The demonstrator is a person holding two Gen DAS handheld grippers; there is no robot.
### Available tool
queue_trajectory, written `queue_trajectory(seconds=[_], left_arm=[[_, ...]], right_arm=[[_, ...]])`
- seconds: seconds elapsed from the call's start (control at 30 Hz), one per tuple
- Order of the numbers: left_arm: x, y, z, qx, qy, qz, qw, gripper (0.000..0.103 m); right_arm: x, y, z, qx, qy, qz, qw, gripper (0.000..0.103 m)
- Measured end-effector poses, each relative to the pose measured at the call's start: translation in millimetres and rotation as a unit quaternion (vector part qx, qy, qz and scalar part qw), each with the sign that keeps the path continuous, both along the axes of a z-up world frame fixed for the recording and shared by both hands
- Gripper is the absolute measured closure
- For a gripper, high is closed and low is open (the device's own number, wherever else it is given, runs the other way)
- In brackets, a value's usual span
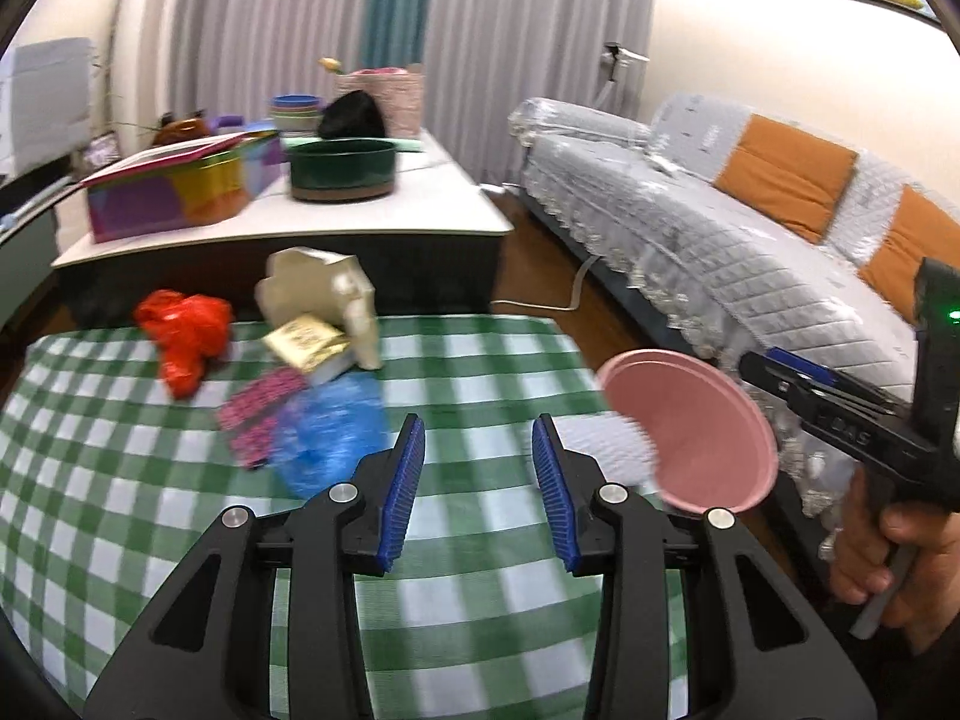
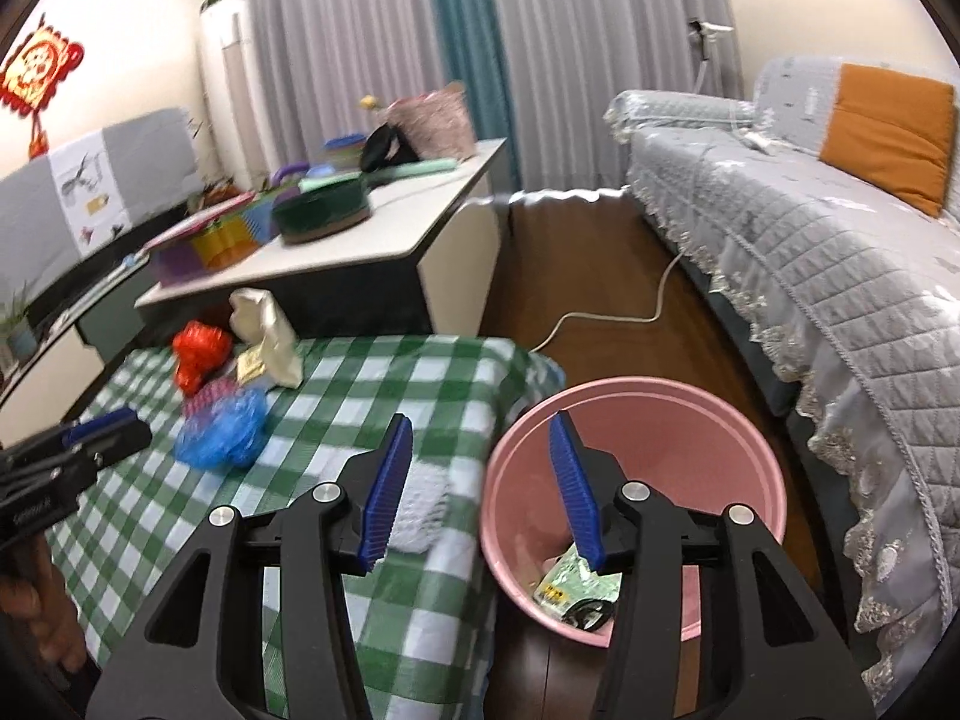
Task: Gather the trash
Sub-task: 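Grasp the blue plastic bag with the left tool while the right tool grasps the white bubble wrap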
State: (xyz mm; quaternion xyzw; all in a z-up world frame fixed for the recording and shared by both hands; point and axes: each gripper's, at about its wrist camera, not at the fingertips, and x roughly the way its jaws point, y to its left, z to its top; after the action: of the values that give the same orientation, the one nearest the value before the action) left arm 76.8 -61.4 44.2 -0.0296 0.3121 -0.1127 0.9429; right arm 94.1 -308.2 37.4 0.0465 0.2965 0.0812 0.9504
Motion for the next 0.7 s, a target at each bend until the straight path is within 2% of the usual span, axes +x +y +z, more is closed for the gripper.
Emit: queue_trajectory(seconds=[0.1, 0.23, 0.33, 0.53, 0.7], left_arm=[[2.6, 12.6, -14.3, 0.007, 0.007, 0.023, 0.9997, 0.066], [12.5, 28.4, -30.8, -0.001, 0.029, 0.049, 0.9984, 0.064], [21.4, 38.5, -40.2, -0.002, 0.043, 0.077, 0.9961, 0.040], [41.3, 49.7, -59.9, -0.012, 0.076, 0.100, 0.9920, 0.038], [55.6, 49.8, -72.0, -0.016, 0.096, 0.104, 0.9899, 0.037]], right_arm=[[5.8, 14.2, -9.3, -0.011, 0.015, 0.020, 1.000, 0.054], [14.2, 31.8, -19.8, -0.022, 0.030, 0.049, 0.998, 0.050], [20.6, 47.7, -27.5, -0.038, 0.039, 0.070, 0.996, 0.046], [35.6, 69.6, -48.6, -0.068, 0.065, 0.102, 0.990, 0.031], [46.0, 81.0, -68.0, -0.098, 0.087, 0.117, 0.984, 0.028]])
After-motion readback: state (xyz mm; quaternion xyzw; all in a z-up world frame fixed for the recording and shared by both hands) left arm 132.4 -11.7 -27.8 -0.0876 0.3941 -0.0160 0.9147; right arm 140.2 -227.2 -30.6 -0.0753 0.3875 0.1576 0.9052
